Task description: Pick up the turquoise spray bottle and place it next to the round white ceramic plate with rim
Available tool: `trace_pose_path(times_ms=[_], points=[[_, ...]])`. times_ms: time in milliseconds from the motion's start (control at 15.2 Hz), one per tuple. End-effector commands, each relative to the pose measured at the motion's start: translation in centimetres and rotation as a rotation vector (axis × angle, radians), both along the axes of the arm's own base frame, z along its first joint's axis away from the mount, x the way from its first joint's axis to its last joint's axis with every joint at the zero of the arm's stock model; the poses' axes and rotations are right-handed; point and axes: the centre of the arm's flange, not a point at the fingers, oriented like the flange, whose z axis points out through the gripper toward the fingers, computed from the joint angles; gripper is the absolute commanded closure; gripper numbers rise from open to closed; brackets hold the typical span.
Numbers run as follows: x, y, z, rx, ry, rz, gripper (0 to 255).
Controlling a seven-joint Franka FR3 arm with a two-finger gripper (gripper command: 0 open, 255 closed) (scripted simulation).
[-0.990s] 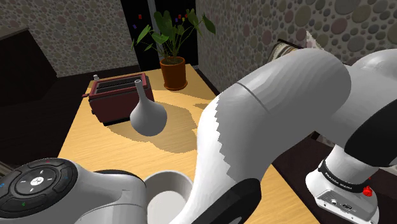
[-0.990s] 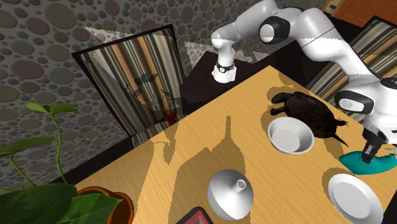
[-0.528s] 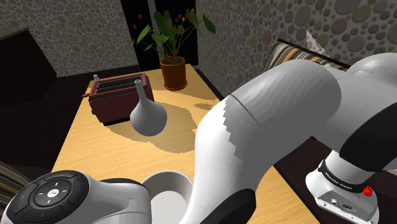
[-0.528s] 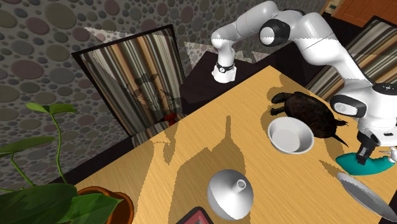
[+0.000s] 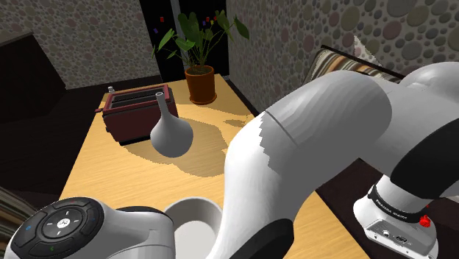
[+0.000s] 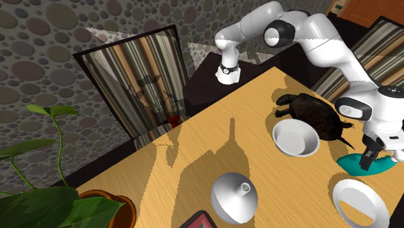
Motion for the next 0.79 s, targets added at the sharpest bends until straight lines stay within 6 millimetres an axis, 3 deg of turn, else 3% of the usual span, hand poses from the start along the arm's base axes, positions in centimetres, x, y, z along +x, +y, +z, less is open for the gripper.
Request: trace_pose_path(times_ms=[0, 132, 396, 726], points=[[0.0, 0.0, -0.1, -0.001, 0.000, 0.000, 0], [0.0, 0.0, 0.1, -0.001, 0.000, 0.000, 0], [-1.1, -2.2, 4.4, -0.001, 0.000, 0.000, 0], [-1.1, -2.2, 4.4, -0.001, 0.000, 0.000, 0]])
